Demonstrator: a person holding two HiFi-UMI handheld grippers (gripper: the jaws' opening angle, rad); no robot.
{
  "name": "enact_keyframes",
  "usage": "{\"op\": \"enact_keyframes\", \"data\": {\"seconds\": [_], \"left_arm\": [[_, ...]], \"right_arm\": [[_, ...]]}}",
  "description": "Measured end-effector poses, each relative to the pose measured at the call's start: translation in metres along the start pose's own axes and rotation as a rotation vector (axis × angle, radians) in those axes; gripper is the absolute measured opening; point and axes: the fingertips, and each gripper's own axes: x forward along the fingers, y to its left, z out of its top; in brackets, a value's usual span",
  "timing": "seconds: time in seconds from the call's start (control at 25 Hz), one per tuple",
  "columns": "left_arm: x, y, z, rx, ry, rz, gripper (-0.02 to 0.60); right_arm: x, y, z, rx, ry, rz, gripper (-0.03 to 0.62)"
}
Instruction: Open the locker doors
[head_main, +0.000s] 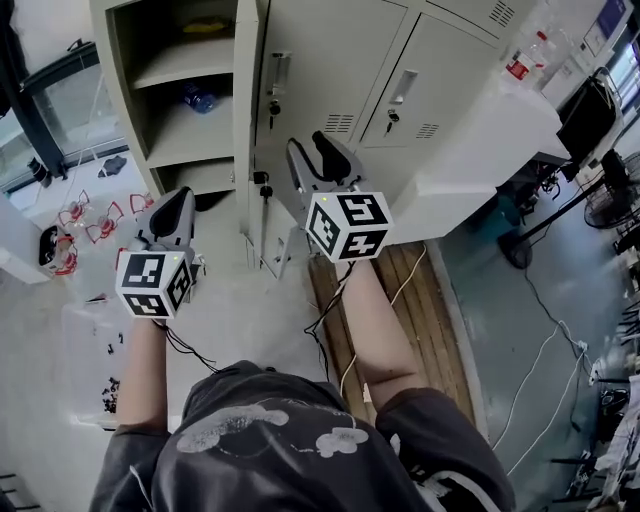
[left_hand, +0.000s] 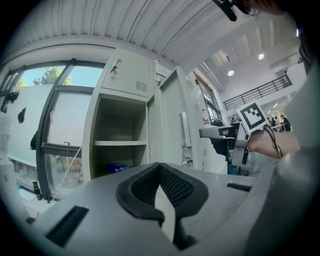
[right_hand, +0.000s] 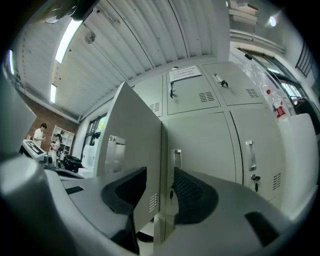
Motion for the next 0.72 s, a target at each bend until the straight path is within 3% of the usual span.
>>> {"op": "enact_keyframes", "data": {"seconds": [0.48,0.72], "left_arm": [[0.016,0.017,0.006,-0.030,-0.007,-0.031,0.009],[0.013,0.017,-0.001,-0.014,-0.002,0.040,0.009]], "right_arm": [[0.035,-0.014,-0.013,0.008,0.053,-0.071,0.178],[0.061,-0.018,-0.028,0.009,0.061,0.000,0.178]]}}
